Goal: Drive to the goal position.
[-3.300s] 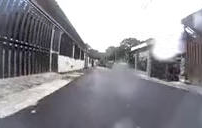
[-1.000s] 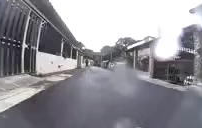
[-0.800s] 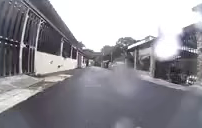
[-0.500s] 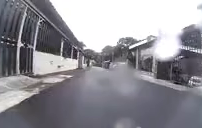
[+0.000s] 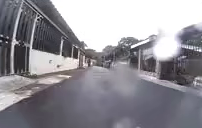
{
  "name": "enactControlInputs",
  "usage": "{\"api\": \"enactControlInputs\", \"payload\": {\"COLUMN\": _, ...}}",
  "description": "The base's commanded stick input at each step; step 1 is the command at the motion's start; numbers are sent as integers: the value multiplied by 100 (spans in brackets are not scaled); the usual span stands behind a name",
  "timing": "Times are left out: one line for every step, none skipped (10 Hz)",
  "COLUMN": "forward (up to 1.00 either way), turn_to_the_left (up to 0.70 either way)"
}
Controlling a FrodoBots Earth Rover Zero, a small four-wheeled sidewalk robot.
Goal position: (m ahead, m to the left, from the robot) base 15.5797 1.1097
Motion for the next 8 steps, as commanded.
{"api": "enactControlInputs", "payload": {"forward": 70, "turn_to_the_left": 0}}
{"api": "enactControlInputs", "payload": {"forward": 70, "turn_to_the_left": 0}}
{"api": "enactControlInputs", "payload": {"forward": 70, "turn_to_the_left": 0}}
{"api": "enactControlInputs", "payload": {"forward": 70, "turn_to_the_left": 0}}
{"api": "enactControlInputs", "payload": {"forward": 70, "turn_to_the_left": 0}}
{"api": "enactControlInputs", "payload": {"forward": 70, "turn_to_the_left": 0}}
{"api": "enactControlInputs", "payload": {"forward": 70, "turn_to_the_left": 0}}
{"api": "enactControlInputs", "payload": {"forward": 70, "turn_to_the_left": 0}}
